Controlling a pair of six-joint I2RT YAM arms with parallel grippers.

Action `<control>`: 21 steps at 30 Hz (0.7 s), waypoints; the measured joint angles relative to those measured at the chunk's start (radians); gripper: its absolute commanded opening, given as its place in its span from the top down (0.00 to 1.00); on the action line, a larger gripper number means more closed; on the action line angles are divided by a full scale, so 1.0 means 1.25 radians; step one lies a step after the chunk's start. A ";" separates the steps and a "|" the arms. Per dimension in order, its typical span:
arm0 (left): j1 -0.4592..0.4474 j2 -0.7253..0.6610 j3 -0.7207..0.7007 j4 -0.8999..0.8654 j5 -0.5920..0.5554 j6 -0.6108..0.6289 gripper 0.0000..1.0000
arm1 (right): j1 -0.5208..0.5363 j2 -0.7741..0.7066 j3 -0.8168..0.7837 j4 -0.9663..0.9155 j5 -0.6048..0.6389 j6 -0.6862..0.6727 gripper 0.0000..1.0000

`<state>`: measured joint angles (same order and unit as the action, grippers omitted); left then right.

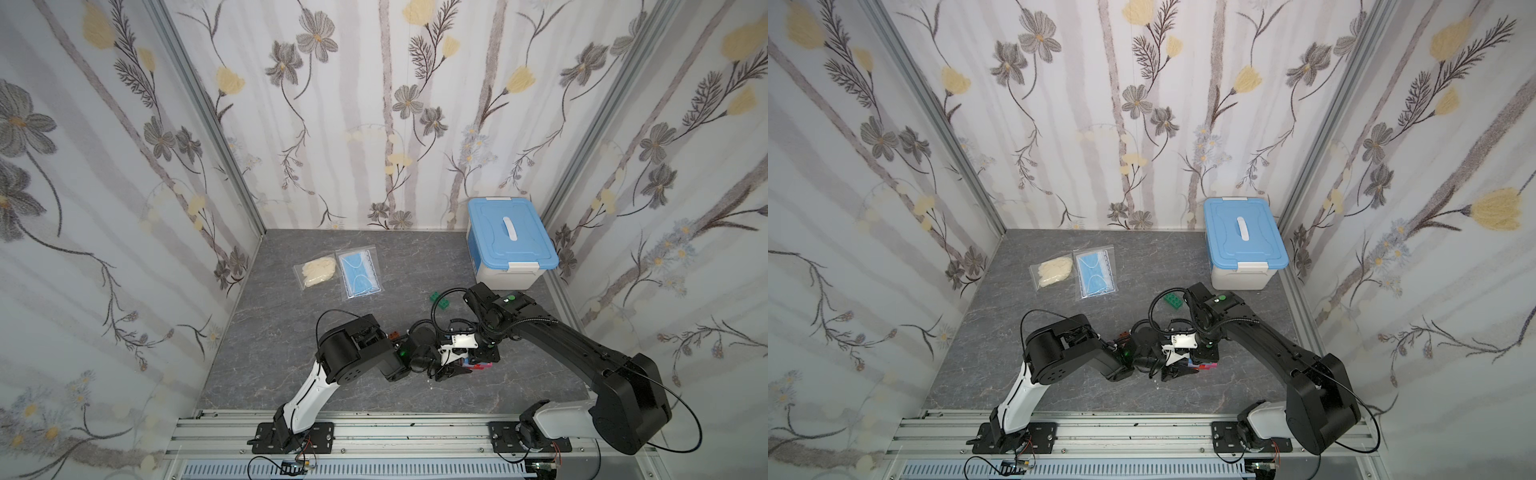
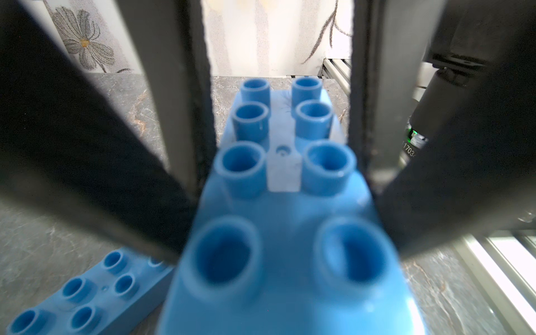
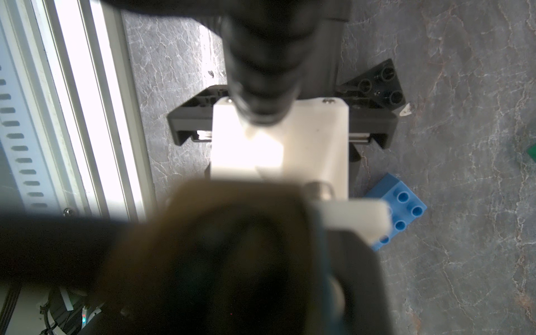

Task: Assemble the letter p with lego
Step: Assemble the lego brick with the lego brick.

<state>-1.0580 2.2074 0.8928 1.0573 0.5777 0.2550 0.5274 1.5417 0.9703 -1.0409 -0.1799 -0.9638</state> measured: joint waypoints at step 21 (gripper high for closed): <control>0.003 0.005 0.000 -0.005 0.006 0.009 0.85 | -0.005 0.018 -0.010 0.011 -0.019 -0.002 1.00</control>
<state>-1.0546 2.2131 0.8928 1.0504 0.5850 0.2661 0.5205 1.5646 0.9577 -1.0275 -0.2035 -0.9665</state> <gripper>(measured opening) 0.358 0.331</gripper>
